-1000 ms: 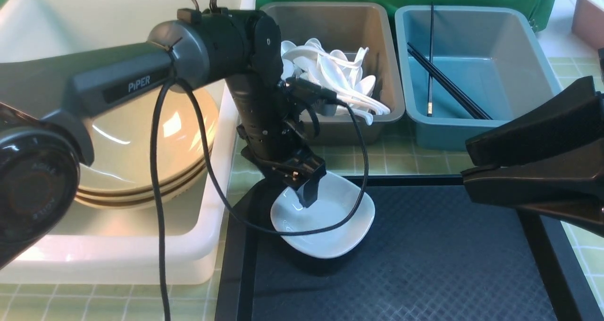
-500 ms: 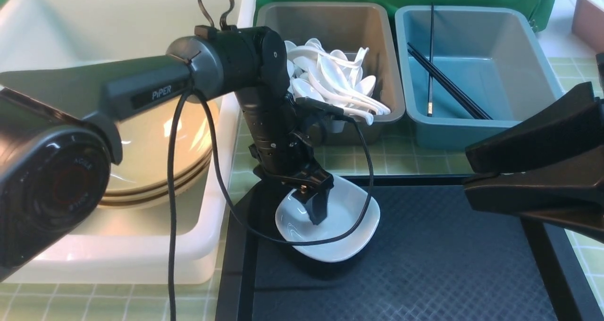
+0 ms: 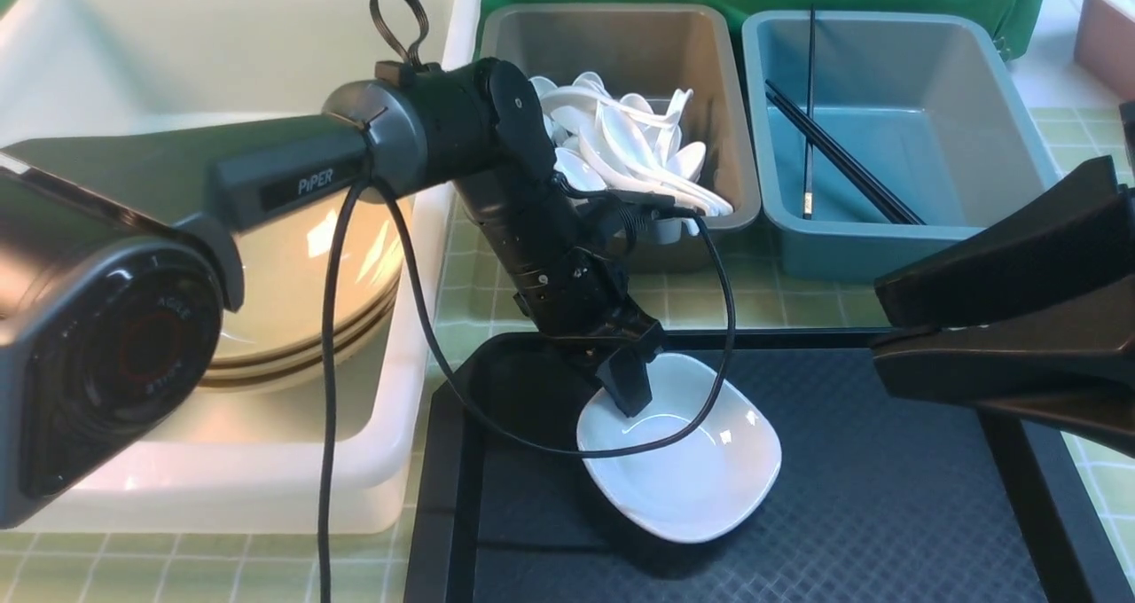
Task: On green table put chopsticks spoon bowls plates into blue grey white boxes.
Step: 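Grasp the small white bowl on the black tray by its rim with the left gripper, then place the white bowl into the white bin with the other dishes with the left gripper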
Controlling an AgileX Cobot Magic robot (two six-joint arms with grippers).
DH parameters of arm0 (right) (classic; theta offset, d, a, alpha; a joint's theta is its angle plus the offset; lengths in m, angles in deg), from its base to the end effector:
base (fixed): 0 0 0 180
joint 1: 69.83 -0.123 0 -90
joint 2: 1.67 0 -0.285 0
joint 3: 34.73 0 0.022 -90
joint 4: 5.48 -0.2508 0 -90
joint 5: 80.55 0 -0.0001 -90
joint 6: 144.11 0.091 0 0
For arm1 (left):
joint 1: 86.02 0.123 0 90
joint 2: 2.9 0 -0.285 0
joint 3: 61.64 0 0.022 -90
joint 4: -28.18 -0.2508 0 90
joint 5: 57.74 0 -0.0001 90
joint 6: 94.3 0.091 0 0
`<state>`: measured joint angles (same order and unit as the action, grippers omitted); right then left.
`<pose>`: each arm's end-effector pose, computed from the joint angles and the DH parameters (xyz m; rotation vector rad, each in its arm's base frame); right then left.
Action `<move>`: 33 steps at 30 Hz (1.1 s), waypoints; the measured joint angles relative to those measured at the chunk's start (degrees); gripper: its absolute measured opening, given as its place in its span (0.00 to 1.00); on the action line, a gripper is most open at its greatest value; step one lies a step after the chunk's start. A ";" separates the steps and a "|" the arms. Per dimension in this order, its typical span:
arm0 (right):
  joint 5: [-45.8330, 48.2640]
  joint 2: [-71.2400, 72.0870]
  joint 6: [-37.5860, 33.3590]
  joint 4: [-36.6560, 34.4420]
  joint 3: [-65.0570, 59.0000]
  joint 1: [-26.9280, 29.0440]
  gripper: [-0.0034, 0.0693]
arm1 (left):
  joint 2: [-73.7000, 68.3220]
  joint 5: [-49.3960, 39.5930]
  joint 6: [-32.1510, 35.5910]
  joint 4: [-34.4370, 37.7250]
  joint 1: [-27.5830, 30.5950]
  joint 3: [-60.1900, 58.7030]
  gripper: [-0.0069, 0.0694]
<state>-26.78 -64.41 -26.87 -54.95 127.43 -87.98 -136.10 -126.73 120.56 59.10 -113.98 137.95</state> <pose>0.1480 0.1073 0.4008 -1.1449 1.7073 0.5924 0.3632 -0.2422 0.1706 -1.3005 -2.7371 0.7740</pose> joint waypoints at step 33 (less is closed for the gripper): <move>1.42 0.00 0.29 -0.18 0.00 -4.53 0.37 | 45.94 7.00 -1.82 13.32 69.31 -28.78 0.11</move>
<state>-25.35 -64.41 -26.58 -55.12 127.43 -92.51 -90.15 -119.73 118.73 72.42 -44.67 109.17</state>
